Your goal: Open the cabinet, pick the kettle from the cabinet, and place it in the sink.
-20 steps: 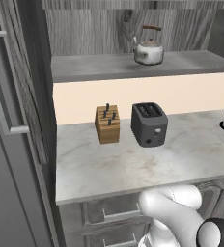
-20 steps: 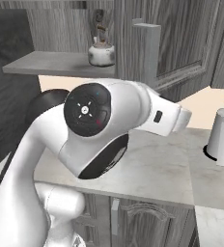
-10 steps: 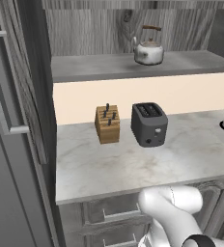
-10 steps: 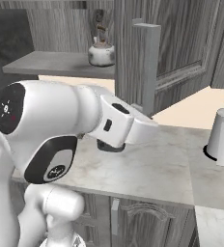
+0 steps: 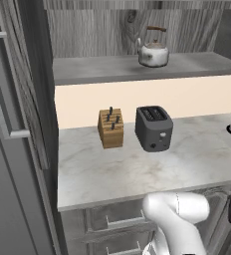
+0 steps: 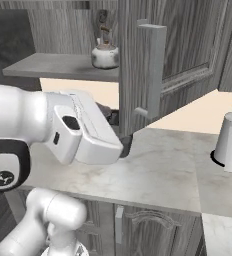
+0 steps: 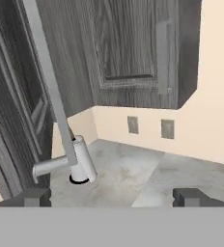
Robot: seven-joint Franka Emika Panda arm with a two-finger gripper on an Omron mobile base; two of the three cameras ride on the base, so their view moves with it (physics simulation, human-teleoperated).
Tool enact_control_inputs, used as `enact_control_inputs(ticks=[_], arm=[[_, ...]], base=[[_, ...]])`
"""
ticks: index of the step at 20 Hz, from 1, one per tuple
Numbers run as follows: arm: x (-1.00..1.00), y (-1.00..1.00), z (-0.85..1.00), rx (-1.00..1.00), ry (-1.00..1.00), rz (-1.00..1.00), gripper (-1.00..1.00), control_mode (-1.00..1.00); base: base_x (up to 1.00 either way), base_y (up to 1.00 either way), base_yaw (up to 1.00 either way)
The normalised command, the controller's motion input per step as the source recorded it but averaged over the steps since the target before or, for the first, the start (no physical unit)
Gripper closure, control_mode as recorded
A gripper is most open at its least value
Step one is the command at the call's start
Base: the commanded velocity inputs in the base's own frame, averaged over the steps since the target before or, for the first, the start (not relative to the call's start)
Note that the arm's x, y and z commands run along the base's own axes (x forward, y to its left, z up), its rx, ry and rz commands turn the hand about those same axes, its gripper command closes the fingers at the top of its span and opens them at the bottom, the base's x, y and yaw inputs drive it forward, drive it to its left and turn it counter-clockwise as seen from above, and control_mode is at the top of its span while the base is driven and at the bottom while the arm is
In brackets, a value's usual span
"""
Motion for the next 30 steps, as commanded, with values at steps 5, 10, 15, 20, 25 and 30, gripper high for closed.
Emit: enact_control_inputs(ticks=[5,10,15,20,25,30], arm=[[-0.25,0.42,0.0,0.0,0.0,-0.34,-1.0,-1.0],[-0.3,0.43,0.0,0.01,0.0,-0.29,-1.0,-1.0],[-0.29,0.47,0.0,0.02,-0.02,-0.22,-1.0,-1.0],[-0.11,0.48,0.01,0.03,-0.09,-0.06,-1.0,-1.0],[0.01,0.43,0.06,0.01,-0.15,0.0,-1.0,-1.0],[0.2,0.17,0.07,0.0,-0.17,0.0,-1.0,-1.0]], base=[[0.0,0.0,0.0],[0.0,0.0,0.0],[0.0,0.0,0.0],[0.0,0.0,0.0],[0.0,0.0,0.0],[0.0,0.0,0.0]])
